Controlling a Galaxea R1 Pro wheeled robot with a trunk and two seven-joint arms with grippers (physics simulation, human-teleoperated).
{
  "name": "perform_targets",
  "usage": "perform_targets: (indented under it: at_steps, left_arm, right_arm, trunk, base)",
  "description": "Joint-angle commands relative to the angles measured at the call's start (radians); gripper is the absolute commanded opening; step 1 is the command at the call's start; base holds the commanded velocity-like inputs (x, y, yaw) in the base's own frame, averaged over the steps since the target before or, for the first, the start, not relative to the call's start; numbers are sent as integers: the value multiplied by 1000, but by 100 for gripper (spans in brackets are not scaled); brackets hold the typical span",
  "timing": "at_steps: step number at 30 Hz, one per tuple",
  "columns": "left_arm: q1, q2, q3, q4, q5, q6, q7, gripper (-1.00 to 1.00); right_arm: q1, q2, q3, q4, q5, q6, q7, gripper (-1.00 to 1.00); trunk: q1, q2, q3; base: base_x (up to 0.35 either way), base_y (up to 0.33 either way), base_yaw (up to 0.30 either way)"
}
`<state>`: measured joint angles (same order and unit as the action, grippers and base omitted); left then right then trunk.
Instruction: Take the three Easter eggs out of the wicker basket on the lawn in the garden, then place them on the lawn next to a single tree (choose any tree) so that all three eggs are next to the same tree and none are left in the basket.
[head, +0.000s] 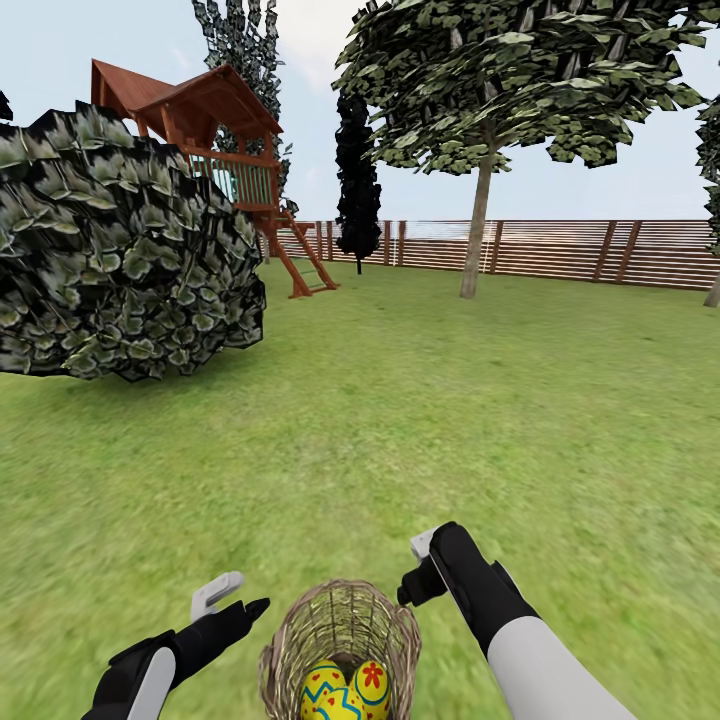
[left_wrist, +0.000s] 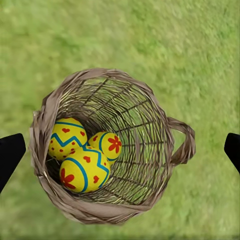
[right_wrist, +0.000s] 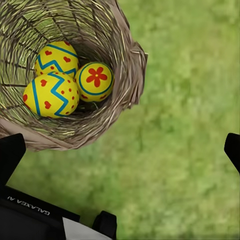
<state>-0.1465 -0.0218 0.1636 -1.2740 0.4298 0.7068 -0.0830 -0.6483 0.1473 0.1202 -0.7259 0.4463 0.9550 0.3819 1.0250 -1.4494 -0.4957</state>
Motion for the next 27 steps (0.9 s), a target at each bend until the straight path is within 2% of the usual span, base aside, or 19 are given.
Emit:
perform_targets:
  at_steps: [1, 8, 17, 27]
  left_arm:
    - [-1, -1, 4, -1, -1, 6, -6, 100]
    - [-1, -1, 4, -1, 2, 6, -7, 100]
    - [-1, -1, 4, -1, 5, 6, -7, 100]
    - [-1, -1, 4, -1, 5, 6, -7, 100]
  right_arm:
    - [-1, 0, 1, 0, 11, 3, 9, 100]
    - [-1, 0, 3, 36, 10, -5, 12, 100]
    - [-1, 1, 5, 93, 7, -64, 7, 100]
    - [-1, 1, 6, 101, 6, -70, 6, 100]
  trunk:
    - [0, -1, -1]
    - [0, -1, -1]
    - [0, -1, -1]
    - [0, -1, -1]
  base:
    - [0, 0, 0]
    - [0, 0, 0]
    - [0, 0, 0]
    - [0, 0, 0]
